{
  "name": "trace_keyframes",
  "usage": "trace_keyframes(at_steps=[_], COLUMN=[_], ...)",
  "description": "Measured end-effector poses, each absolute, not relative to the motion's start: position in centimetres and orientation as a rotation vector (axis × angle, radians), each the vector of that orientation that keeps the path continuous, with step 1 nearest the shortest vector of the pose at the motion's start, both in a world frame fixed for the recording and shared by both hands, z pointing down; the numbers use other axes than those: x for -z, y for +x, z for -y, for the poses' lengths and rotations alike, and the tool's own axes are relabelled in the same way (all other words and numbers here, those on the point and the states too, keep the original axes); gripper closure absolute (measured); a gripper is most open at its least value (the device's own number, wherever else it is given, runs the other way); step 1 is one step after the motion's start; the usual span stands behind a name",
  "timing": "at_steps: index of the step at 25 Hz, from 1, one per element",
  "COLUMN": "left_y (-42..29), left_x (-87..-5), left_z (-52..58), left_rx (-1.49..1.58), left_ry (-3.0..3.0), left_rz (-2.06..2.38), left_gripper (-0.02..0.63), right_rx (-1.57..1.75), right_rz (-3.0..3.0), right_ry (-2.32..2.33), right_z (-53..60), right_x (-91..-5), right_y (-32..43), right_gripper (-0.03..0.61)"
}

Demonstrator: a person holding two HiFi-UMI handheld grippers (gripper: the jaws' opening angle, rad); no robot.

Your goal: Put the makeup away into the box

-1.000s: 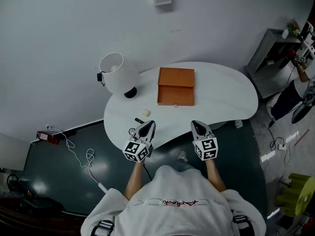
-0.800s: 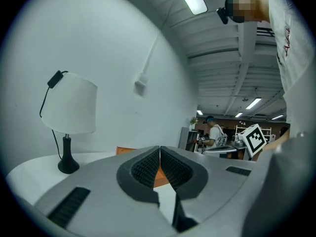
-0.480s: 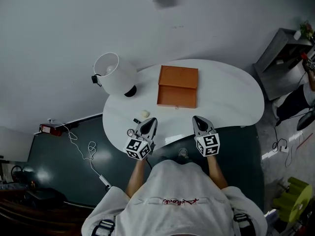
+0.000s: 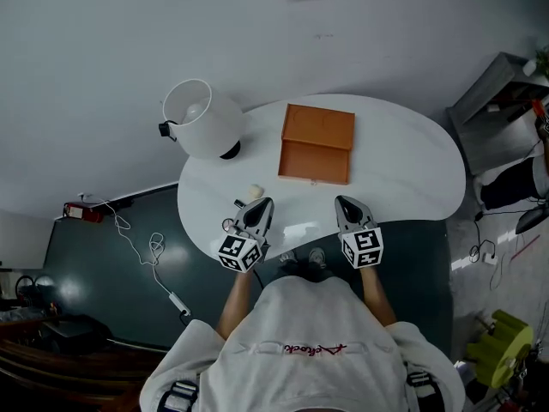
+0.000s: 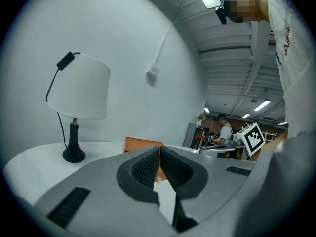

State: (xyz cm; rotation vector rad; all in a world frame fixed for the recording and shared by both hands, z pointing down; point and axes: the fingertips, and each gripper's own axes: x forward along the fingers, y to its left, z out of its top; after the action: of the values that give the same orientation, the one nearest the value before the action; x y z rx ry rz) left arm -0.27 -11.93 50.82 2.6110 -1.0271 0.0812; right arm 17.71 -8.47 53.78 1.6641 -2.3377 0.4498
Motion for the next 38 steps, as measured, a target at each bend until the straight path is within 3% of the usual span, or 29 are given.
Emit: trace_keyframes(at_steps=[16,30,38], left_y=[-4.2,-15.6,-18.8], left_x=[-56.4,-60.6,-64.2], left_z=[10.7,7.0,5.3], left_rx=[-0.177,-0.19,-0.239], left_ry=[2.478,2.208,2.098], left_rz=[1.083,1.434,1.519], left_gripper=[0.601,0.601,0.6], right_rx=[-0.558,-0.54,-0.561], right_rz=[2.318,2.436,2.431], right_ry=[1.531,1.123,0.992], right_z=[8.6,10.5,10.1], right_x=[-58.3,-61.1,-63.3], right_y=[14.8,4.6,1.5], right_gripper=[0.558,0.558,0.558])
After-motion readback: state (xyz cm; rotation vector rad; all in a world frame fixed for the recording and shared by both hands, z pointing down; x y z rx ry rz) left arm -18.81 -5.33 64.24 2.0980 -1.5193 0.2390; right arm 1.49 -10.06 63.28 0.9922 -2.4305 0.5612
